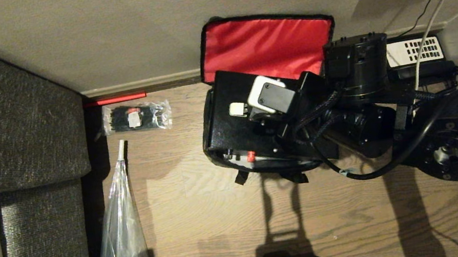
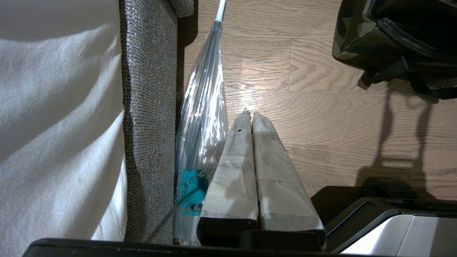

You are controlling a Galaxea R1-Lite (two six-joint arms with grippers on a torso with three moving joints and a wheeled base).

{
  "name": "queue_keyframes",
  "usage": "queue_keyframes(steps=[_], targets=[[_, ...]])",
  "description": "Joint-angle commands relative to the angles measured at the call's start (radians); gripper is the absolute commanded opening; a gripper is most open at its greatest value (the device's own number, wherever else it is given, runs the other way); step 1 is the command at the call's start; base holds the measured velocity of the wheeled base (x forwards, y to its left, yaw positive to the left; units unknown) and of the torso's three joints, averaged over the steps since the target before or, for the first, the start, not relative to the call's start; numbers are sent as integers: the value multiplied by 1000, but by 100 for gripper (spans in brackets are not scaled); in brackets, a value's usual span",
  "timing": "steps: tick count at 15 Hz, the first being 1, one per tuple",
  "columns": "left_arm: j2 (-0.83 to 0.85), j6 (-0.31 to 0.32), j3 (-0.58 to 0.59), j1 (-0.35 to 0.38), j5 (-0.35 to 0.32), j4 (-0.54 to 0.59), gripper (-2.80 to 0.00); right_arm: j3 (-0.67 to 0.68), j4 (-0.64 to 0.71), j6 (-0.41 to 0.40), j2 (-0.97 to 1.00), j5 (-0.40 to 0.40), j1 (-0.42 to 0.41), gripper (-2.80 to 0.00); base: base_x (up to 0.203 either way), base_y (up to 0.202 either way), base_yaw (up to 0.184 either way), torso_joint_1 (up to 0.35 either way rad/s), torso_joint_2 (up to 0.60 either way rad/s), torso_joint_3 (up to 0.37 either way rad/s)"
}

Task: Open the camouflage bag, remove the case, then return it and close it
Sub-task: Place the black box back

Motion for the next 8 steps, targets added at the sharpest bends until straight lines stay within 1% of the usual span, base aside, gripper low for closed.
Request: queue_keyframes(steps=[1,5,8], targets=[[-2,0,3,0,0,0,-280,10,-2,-12,-39,-4,10,-280,0,0,0,0,0,0],[-2,0,3,0,0,0,-280,29,17,-33,-74,-2,12,-280,0,0,0,0,0,0],[-2,0,3,0,0,0,-280,42,19,-32,-94,-2,11,-280,0,0,0,0,0,0]])
